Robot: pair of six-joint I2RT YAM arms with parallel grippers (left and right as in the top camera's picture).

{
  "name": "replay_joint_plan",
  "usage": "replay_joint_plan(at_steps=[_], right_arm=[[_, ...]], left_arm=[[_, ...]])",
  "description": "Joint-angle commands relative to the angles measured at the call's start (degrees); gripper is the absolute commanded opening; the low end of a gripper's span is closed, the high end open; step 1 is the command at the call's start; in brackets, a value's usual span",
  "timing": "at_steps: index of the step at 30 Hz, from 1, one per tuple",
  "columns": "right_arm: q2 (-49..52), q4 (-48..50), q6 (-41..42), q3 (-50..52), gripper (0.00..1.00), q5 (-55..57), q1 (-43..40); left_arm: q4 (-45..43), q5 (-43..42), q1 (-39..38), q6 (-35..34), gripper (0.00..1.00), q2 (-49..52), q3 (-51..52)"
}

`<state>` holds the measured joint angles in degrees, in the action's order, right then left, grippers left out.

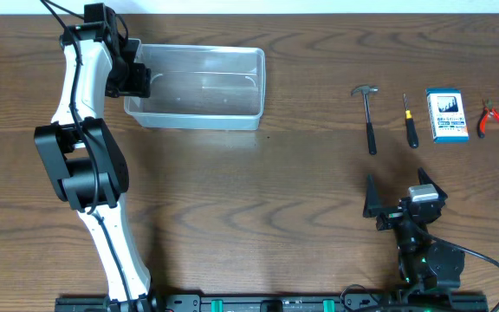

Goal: Pack container

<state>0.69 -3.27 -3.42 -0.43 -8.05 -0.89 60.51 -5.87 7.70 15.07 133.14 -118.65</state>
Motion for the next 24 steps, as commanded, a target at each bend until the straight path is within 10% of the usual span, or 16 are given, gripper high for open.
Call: replay_joint_plan(at_steps=[1, 8, 24], right_arm=[[-0.31, -0.24, -0.50, 0.11, 0.99, 0.13, 0.55], [-0.31, -0.24, -0.50, 0.11, 0.99, 0.13, 0.55], [-0.31, -0.24, -0.48, 0.11, 0.99, 0.13, 0.55]], left_arm=[[0.55, -0.61, 0.20, 0.39, 0.42, -0.24, 0.04], [0.81, -0.61, 0.20, -0.17, 0.06, -0.24, 0.07], [-0.59, -1.25, 0.24, -2.80, 0.06, -2.47, -0.11]])
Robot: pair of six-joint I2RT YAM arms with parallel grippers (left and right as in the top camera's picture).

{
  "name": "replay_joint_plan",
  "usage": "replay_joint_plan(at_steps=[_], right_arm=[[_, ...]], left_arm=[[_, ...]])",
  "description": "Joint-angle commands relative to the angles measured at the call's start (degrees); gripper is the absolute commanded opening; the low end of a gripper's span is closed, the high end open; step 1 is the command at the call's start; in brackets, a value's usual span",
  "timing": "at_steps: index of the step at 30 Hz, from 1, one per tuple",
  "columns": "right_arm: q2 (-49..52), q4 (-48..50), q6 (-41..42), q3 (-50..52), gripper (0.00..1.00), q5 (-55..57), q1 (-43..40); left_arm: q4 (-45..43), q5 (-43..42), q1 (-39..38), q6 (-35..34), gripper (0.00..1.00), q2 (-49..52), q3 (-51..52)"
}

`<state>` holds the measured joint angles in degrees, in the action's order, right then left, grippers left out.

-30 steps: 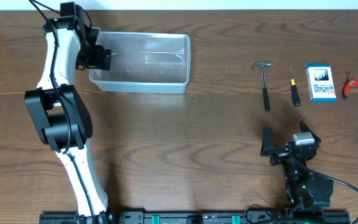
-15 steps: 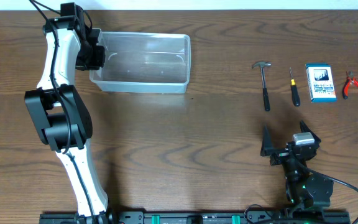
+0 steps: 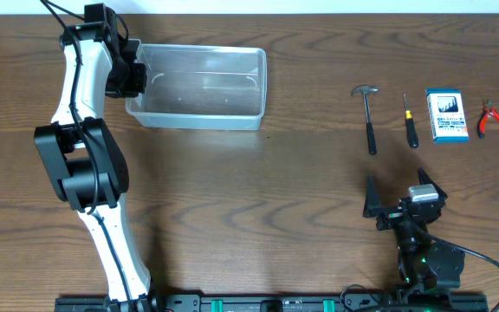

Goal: Pack container

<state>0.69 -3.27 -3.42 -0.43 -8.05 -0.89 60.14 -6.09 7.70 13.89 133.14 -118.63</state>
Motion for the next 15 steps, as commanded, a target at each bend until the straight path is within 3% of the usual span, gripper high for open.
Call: replay_joint_plan(at_steps=[1, 15], right_arm=[[-0.31, -0.24, -0.48, 0.11, 0.99, 0.13, 0.55], [-0.31, -0.24, -0.50, 0.11, 0.99, 0.13, 0.55]], left_arm=[[-0.44, -1.44, 0.24, -1.77, 0.06, -3.19, -0.13], [0.52, -5.29, 0.24, -2.19, 0.06, -10.82, -0.11]])
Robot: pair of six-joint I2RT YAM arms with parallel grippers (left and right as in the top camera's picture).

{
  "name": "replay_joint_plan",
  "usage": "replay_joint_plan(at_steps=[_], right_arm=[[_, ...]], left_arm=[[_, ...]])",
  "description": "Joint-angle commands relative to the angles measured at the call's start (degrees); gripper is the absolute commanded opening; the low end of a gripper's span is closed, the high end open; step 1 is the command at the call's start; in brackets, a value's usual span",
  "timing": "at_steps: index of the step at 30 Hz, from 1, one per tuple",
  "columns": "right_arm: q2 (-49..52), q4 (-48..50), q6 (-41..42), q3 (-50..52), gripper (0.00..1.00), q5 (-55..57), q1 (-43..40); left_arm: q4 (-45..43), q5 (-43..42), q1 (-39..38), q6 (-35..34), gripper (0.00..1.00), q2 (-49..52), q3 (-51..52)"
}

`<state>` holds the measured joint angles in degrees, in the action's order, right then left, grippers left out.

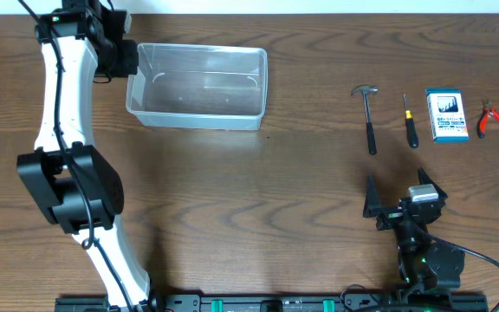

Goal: Pack container

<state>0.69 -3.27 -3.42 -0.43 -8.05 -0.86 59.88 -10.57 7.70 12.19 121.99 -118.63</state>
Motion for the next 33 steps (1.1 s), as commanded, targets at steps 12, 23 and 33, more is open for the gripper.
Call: replay_joint_plan(at_steps=[12, 23, 33], right_arm=[[-0.31, -0.24, -0.50, 0.11, 0.99, 0.13, 0.52], [-0.31, -0.24, -0.50, 0.11, 0.99, 0.13, 0.52], [-0.31, -0.24, -0.50, 0.11, 0.99, 0.13, 0.52]], left_arm=[[-0.92, 3.93, 0.31, -0.46, 0.74, 0.37, -0.11], [-0.94, 3.93, 0.35, -0.46, 0.69, 2.38, 0.66], [-1.66, 3.93, 0.35, -0.46, 0.73, 7.26, 1.42]])
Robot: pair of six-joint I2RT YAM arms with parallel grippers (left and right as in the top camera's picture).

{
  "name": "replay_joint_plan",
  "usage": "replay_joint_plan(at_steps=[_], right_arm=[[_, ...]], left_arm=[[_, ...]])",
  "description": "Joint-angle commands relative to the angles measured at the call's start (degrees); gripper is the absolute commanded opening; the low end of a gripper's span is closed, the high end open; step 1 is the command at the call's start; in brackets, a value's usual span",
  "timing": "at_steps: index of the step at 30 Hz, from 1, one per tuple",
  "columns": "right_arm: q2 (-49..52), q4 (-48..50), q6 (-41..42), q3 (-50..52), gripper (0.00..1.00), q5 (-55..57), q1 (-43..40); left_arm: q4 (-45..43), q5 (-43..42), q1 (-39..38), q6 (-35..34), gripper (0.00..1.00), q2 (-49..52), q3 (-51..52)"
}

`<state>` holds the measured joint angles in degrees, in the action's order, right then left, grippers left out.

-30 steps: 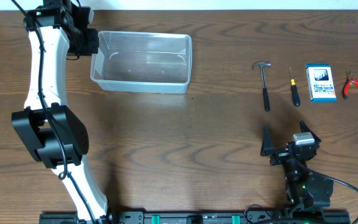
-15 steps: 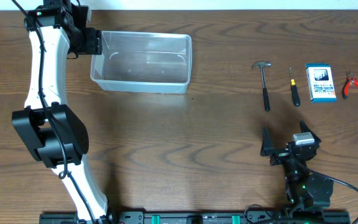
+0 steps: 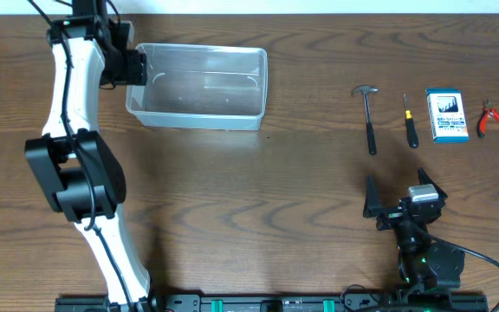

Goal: Pack container

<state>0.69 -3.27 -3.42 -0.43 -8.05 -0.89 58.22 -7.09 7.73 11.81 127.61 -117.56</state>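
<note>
The clear plastic container (image 3: 199, 87) lies empty at the back left of the table. My left gripper (image 3: 135, 68) is at the top of its left wall, touching or just over the rim; the view does not show how its jaws stand. To the right lie a hammer (image 3: 369, 117), a screwdriver (image 3: 410, 121), a blue-and-white box (image 3: 446, 114) and red pliers (image 3: 494, 119). My right gripper (image 3: 397, 186) rests open near the front right, below the hammer and screwdriver, holding nothing.
Another metal tool pokes in at the right edge next to the pliers. The left arm (image 3: 76, 165) stretches from the front edge up along the table's left side. Bare wood lies between container and tools.
My left gripper has moved from beyond the container's far left corner back to the right, against its left wall. The container, the tools and the right arm are where they were.
At first my left gripper was at the container's left wall. By the second moment the container stood slightly further right. Then the gripper was away from it, at the far left corner. Now it is at the left wall again. The right arm stayed still throughout.
</note>
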Motion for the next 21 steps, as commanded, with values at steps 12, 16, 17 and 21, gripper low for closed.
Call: replay_joint_plan(at_steps=[12, 16, 17, 21], right_arm=[[-0.31, -0.24, -0.50, 0.11, 0.99, 0.13, 0.55], [-0.31, -0.24, -0.50, 0.11, 0.99, 0.13, 0.55], [-0.31, -0.24, -0.50, 0.11, 0.99, 0.13, 0.55], [-0.31, -0.24, -0.48, 0.11, 0.99, 0.13, 0.55]], left_arm=[[0.94, 0.00, 0.33, -1.64, 0.52, 5.57, 0.48], [0.92, 0.02, 0.33, -1.60, 0.52, 5.95, 1.07], [0.87, 0.02, 0.33, -1.60, 0.52, 5.95, 1.16], [0.92, 0.02, 0.33, -1.62, 0.40, 6.08, 1.20]])
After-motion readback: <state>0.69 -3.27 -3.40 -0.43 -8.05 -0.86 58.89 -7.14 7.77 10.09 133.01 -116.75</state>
